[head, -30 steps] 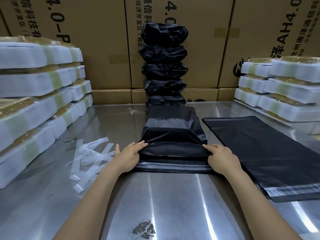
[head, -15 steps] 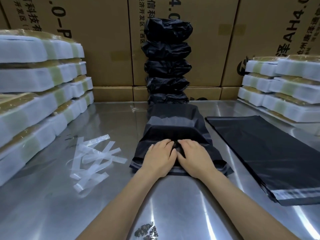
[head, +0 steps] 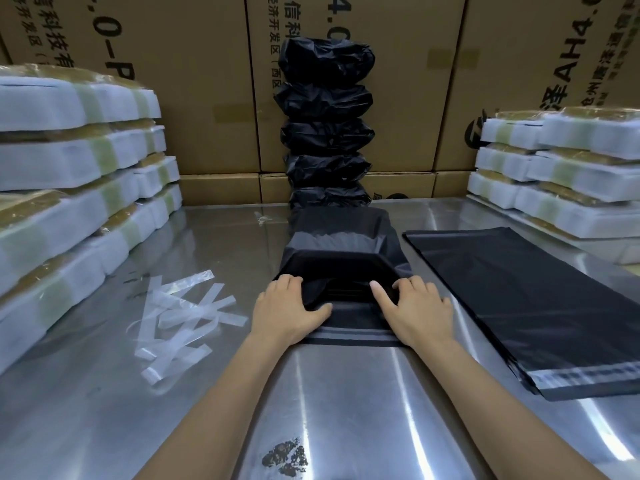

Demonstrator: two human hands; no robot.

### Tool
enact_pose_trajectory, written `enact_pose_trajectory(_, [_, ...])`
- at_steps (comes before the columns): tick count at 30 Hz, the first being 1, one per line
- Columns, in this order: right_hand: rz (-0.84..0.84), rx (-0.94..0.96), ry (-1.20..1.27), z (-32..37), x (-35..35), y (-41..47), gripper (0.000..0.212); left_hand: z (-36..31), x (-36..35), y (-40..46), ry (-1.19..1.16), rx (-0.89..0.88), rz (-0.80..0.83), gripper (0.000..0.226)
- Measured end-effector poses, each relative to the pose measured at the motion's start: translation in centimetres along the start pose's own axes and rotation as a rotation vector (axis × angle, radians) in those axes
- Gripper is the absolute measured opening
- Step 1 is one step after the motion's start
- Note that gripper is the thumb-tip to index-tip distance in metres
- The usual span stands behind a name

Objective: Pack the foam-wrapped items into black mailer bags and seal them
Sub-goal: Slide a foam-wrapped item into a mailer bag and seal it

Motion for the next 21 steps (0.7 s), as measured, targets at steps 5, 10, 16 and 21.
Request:
enact_pose_trajectory(5, [0.062, -0.002, -0.051, -1.2, 0.0, -0.5, 0.071, 1.9, 0.7, -0.1, 0.008, 0.067, -0.012, 0.045])
enact_pose_trajectory(10, [0.102, -0.015, -0.009, -1.6, 0.2, -0.8, 0.067, 2.4, 0.8, 0.1, -0.038, 0.073, -0.004, 0.055])
enact_pose_trajectory(16, [0.085, -0.054, 0.038, -1.8, 0.6, -0.6, 0.044, 3.1, 1.0, 0.2, -0.073, 0.092, -0.019, 0.049])
enact_pose_trajectory(21, [0.037, -0.083, 0.053, -2.9, 1.3, -0.1, 0.049, 3.8, 1.2, 0.6, -0.179, 0.097, -0.039, 0.046])
Point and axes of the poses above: each hand's wrist, its own y-axis towards the middle knuckle, its own x-axis out of the back of the hand, z = x × y, the point moved 9 cm from there along y, towards the middle knuckle, and after that the axes turned 6 degrees about -z, right-handed, at the moved point
